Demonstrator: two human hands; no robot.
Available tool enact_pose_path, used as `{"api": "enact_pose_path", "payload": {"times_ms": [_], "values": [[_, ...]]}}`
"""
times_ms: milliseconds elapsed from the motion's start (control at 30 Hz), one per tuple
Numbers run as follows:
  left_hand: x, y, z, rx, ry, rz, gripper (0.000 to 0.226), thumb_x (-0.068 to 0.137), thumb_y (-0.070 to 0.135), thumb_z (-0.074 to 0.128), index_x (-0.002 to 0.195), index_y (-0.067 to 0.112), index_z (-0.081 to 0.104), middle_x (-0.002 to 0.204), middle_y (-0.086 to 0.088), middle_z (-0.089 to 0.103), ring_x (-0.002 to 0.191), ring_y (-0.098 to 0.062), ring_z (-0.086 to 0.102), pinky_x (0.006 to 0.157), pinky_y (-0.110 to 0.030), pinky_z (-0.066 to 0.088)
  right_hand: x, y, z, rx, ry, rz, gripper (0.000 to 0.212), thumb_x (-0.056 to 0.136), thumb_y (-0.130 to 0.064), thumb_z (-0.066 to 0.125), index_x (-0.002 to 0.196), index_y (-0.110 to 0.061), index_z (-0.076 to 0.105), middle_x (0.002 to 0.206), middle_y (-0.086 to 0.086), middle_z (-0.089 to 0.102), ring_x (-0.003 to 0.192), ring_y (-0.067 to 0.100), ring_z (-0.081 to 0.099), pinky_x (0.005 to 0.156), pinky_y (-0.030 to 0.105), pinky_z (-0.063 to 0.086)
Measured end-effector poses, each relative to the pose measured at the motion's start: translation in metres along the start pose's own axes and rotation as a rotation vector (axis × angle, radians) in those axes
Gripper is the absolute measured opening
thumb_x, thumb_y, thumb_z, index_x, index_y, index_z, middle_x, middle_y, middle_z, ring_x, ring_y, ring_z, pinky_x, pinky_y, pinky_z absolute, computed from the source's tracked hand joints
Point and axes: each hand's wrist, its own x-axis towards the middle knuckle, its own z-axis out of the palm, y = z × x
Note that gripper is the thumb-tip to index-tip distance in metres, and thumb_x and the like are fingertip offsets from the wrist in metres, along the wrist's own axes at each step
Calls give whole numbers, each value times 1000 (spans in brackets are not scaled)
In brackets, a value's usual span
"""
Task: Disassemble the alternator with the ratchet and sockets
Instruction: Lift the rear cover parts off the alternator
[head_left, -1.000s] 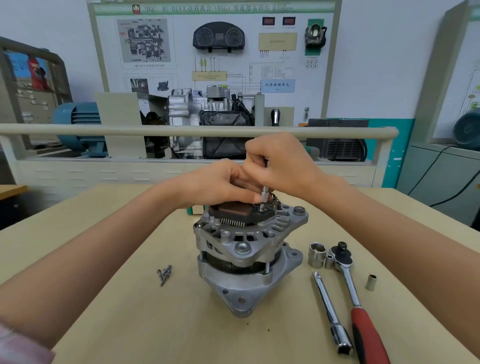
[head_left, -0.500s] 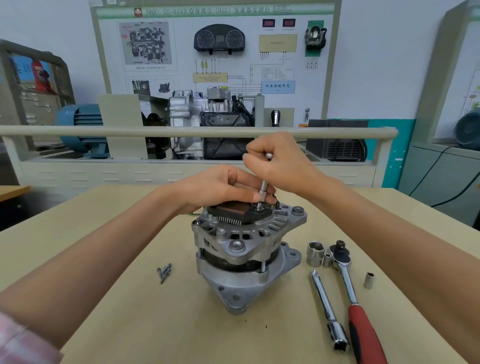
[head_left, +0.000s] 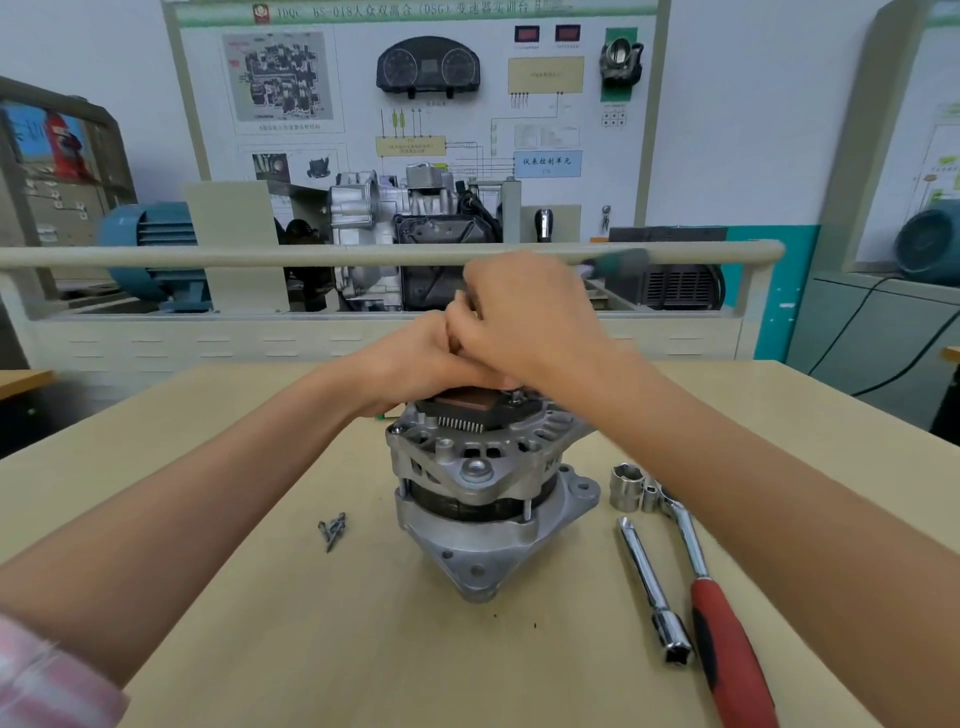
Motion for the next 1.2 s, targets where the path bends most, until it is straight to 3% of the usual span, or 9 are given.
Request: {"api": "enact_pose_path", "payload": {"times_ms": [100,200,400,533,667,767,900,1000,1200], "values": [[0,0,4,119,121,-12,18,76,3,73,69,18,66,68,4,69,69,-8,64,74,-30,55,0,-18,5,-218,64,258,16,90,-27,44,78,-16,45,72,3,39,62,21,39,53,29,27],[-4,3,7,73,112,74,17,80,1,68,83,16,64,75,6,69,75,-6,64,74,-27,55,-1,-21,10,-158,205,186,21,89,-29,44,71,-19,46,68,0,41,60,19,38,53,29,21],[-5,2,4,10,-24,2,14,82,10,67,80,21,76,77,0,73,72,-9,67,70,-20,55,0,-12,8,1124,296,138,43,80,-15,43,39,-18,29,36,-7,26,40,12,27,48,26,25],[-5,4,4,-81,-88,-27,11,78,19,68,84,22,77,81,5,75,71,-5,68,64,-14,52,3,-3,4,1442,168,231,53,92,-4,37,40,-16,32,33,-3,28,35,11,29,45,18,30],[-4,3,6,11,68,22,14,77,8,73,76,23,74,77,1,73,71,-9,67,67,-22,54,-1,-7,7,559,237,107,37,89,-15,46,54,-17,36,49,-6,34,50,11,32,58,27,25],[-1,4,9,185,220,15,14,81,4,64,82,18,62,77,1,65,67,-8,58,60,-19,49,-3,-17,16,-197,199,314,19,87,-30,43,82,-15,32,71,2,41,69,22,35,68,35,21],[0,9,17,355,304,7,9,85,2,59,93,3,61,85,-10,65,75,-15,54,67,-34,49,1,-23,19,-188,242,354,20,88,-33,41,91,-14,45,84,7,58,77,26,47,69,37,21],[-4,8,26,256,371,25,3,80,4,66,78,4,63,71,-6,65,64,-5,54,61,-26,46,2,-16,16,150,322,288,20,90,-26,40,75,-17,48,62,-4,47,66,20,45,70,34,29],[-9,8,26,79,140,16,12,85,21,69,74,26,68,62,15,65,58,5,57,57,-6,42,7,10,11,1563,196,286,48,86,-23,35,40,-14,30,34,-1,27,34,13,29,45,19,32]]}}
